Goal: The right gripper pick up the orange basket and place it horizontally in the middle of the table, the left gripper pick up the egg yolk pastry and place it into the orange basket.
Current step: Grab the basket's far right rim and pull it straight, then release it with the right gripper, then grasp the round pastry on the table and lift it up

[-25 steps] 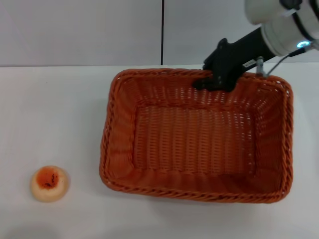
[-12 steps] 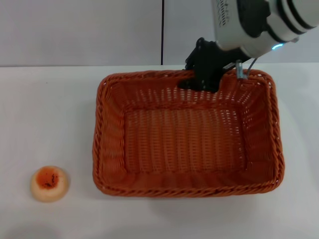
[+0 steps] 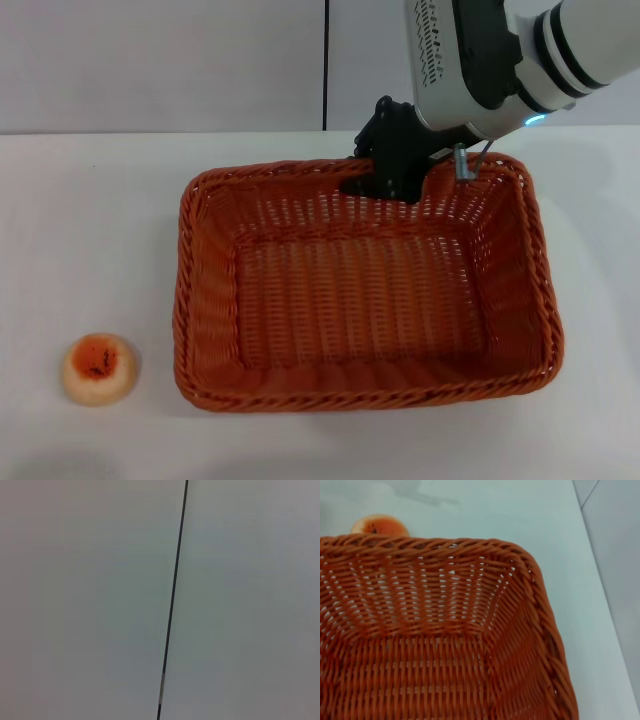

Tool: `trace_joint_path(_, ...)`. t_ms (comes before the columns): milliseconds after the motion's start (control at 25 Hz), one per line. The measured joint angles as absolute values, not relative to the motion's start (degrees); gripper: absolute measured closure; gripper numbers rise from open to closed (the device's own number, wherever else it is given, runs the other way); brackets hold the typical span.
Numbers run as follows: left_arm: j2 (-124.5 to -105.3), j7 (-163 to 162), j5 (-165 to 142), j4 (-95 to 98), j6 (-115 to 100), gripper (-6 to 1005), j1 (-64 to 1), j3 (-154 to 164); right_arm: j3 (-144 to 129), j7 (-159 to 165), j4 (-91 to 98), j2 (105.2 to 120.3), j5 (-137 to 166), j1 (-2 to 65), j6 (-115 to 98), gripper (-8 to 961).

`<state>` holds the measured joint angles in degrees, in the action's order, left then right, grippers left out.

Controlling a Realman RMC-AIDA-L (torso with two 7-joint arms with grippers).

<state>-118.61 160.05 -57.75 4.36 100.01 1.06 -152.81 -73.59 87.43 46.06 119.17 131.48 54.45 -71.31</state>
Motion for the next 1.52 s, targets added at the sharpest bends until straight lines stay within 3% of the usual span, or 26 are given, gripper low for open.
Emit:
trace_joint_path(480,-118.31,157.94,-57.74,4.31,99.77,166,1.32,-151.36,-74.84,87.04,45.79,119.45,127.12,52.52,-68.65,683)
trace_joint_path(640,-118.23,157.25,-57.74,4.14,99.61,166,1.35,-151.0,-75.85,84.62,45.87,119.45,122.8,50.64,-67.94,462)
trace_joint_path(800,-118.18,156.66,-57.6,3.88,99.35,166,1.57,-150.65,-78.11,83.88,48.83,119.3,119.91,47.27,-67.92,386)
trace_joint_path(1200,-117.52,154.54,-57.72,-3.92,99.06,166,4.41,-141.24,-81.93,85.32,68.26,119.34,108.82,29.76,-67.84,367)
trace_joint_path(1280,-115.98,148.18,-57.94,-8.99,98.22,166,5.49,-134.59,-81.33,85.4,72.46,119.4,100.89,24.15,-67.56,367)
trace_joint_path(1520,-113.61,142.37,-64.01,-13.19,97.34,169,5.13,-130.68,-79.22,82.25,72.24,119.3,82.08,15.67,-67.16,367)
